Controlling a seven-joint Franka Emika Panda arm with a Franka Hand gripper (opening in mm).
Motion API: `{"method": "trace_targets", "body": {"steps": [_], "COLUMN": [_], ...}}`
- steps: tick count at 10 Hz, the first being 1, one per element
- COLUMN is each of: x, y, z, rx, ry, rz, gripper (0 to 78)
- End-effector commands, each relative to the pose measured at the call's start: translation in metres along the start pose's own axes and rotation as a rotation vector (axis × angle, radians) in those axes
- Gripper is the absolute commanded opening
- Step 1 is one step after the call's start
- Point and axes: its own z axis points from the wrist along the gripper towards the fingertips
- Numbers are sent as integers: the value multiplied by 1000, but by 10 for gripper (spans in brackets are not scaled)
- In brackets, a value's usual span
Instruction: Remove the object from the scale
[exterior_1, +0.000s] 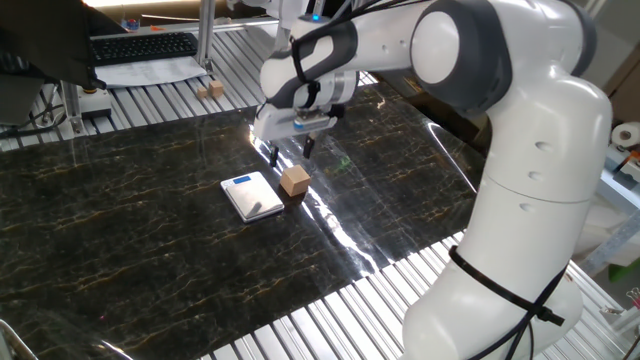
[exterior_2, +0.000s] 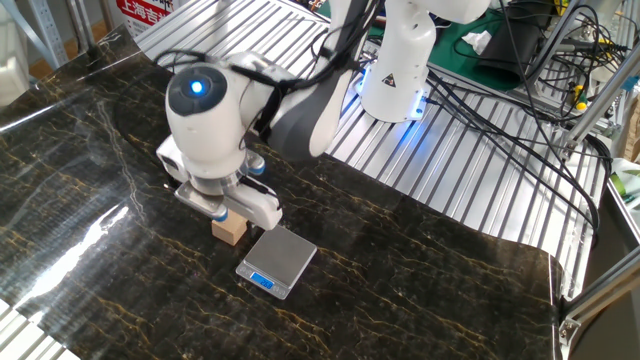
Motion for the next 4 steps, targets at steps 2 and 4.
{"method": "trace_targets", "body": {"steps": [2, 4], "x": [-11, -10], "y": [-8, -8], "z": [-18, -20], "rx": [15, 23], "ry": [-61, -75], "rz": [-22, -15], "gripper": [774, 774]}}
